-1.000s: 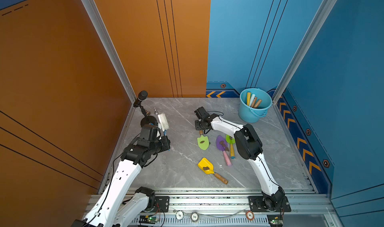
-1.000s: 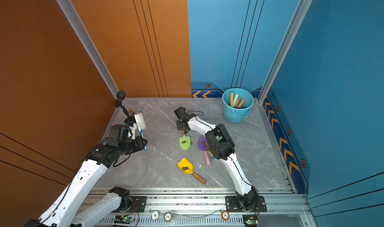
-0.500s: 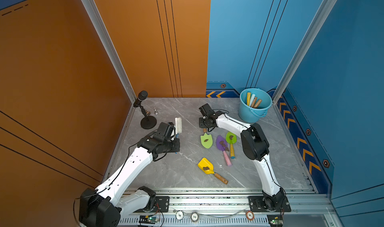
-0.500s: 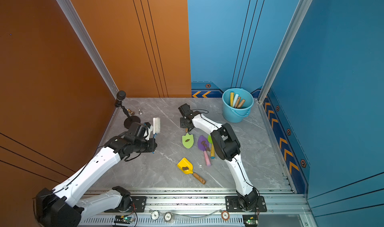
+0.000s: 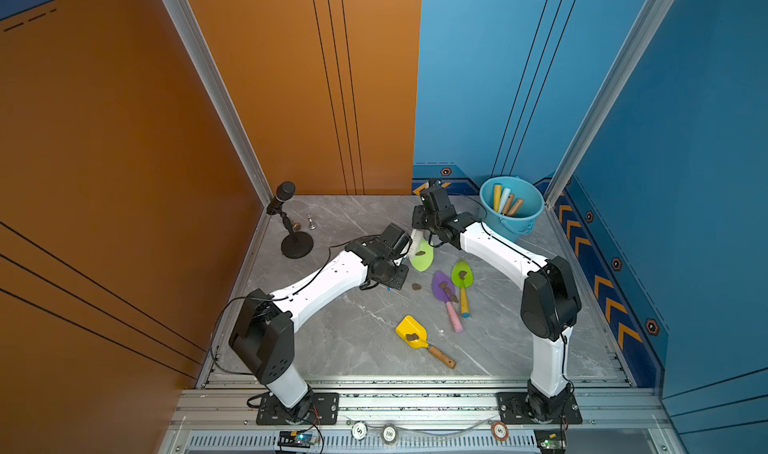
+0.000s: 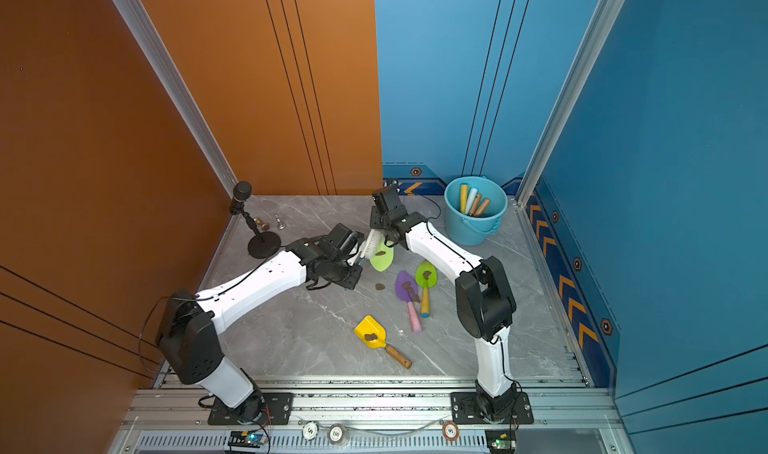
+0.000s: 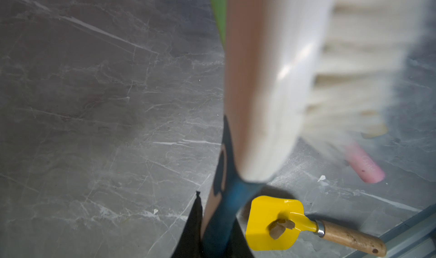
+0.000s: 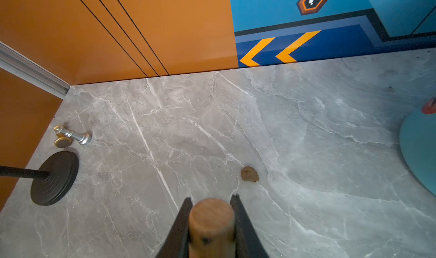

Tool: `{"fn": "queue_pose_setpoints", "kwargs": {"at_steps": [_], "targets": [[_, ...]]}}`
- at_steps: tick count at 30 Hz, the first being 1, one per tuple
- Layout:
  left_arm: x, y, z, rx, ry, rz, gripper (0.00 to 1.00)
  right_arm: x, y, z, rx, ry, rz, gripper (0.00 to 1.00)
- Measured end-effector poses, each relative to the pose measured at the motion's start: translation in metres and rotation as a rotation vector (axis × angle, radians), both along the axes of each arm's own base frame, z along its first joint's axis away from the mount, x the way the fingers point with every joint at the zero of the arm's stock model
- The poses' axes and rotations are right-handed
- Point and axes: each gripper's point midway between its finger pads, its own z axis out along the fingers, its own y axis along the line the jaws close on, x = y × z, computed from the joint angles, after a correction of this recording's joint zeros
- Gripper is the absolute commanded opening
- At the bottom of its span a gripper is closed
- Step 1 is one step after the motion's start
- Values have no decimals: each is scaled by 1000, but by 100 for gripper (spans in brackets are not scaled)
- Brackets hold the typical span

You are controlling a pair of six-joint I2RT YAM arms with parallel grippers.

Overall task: Brush the soil off the hand trowel and place it into the bucket
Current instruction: Brush off the soil from the hand trowel.

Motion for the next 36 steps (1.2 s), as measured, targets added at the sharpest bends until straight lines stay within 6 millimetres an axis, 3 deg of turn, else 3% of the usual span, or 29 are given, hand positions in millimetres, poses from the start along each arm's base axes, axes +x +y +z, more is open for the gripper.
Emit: {"fn": "queue_pose_setpoints", "kwargs": {"at_steps": [7,13,19,22,26,30,36], "targets": [[7,-15,-21,108,34,-44,0,3,-9,-2,-63,-33,-37,6],[-19,-26,-50,250,71,-120,0,6,-16,7,-115,-60,-49,6],[-38,-23,-55,354,57,-162,0,14,-20,27,-122,-94,-48,7],[-33,-16,-42,421,-21,-171,0,18,-19,38,-110,-92,-24,7],[-9,-1,-11,532,-199,-179,0,20,-17,47,-85,-66,14,7],[20,1,19,621,-379,-185,0,16,-19,43,-87,-13,48,7],[43,1,39,724,-558,-207,0,3,-18,30,-100,69,89,7]]}}
